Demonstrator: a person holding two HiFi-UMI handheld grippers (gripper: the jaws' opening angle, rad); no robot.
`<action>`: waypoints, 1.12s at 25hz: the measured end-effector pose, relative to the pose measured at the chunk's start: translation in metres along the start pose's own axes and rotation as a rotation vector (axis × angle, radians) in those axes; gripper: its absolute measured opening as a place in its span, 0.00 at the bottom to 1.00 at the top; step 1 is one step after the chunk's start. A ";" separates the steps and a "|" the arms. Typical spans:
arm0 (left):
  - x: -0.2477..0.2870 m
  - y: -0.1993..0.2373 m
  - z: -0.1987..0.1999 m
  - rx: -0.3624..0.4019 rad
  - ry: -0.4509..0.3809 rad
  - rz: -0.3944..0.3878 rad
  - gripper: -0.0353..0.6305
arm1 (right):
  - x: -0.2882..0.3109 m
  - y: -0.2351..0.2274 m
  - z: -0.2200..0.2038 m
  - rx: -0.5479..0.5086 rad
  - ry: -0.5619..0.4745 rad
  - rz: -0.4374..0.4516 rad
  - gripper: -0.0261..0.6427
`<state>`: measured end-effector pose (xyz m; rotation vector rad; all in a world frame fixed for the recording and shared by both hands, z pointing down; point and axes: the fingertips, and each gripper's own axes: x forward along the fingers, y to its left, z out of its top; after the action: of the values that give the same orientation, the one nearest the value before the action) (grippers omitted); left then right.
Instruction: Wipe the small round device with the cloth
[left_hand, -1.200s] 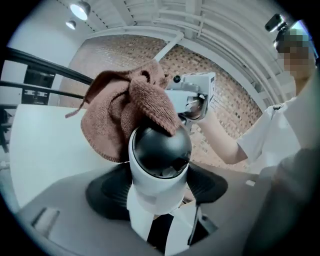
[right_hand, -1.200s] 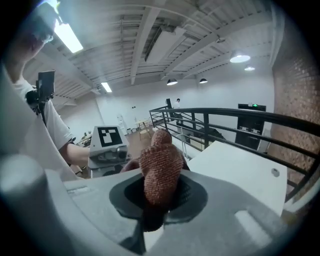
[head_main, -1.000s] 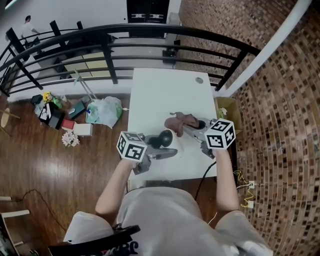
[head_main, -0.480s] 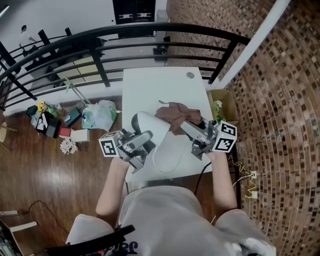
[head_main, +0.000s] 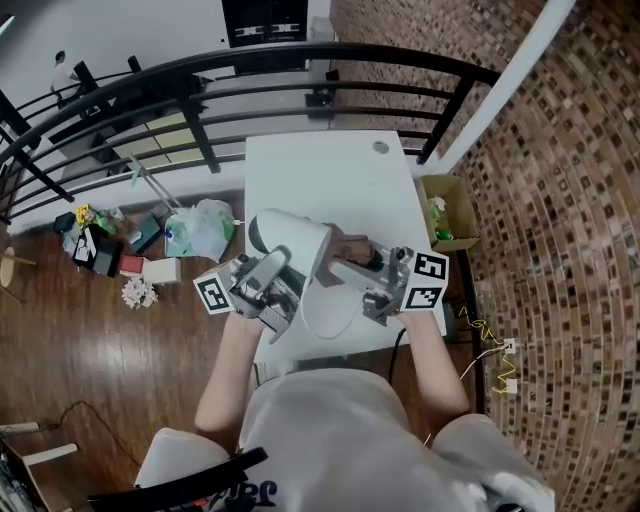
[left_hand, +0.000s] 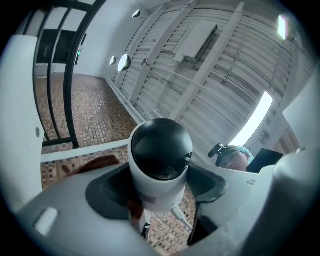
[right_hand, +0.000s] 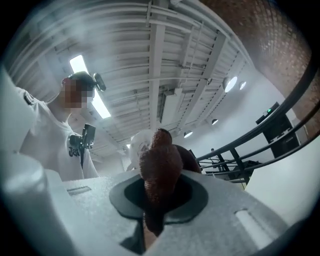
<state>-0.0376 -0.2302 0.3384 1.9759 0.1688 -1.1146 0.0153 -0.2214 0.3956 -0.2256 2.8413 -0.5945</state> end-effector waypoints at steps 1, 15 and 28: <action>0.000 0.002 0.004 0.009 -0.015 0.012 0.61 | 0.003 0.003 -0.005 -0.006 0.022 0.011 0.08; -0.025 0.051 0.042 0.144 -0.133 0.314 0.60 | -0.001 0.014 0.009 -0.120 0.035 -0.016 0.08; -0.032 0.095 0.037 0.122 -0.111 0.575 0.60 | 0.044 0.014 -0.008 -0.434 0.414 -0.175 0.08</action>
<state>-0.0347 -0.3094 0.4105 1.8838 -0.5084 -0.8599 -0.0304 -0.2140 0.3890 -0.4779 3.3526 -0.0395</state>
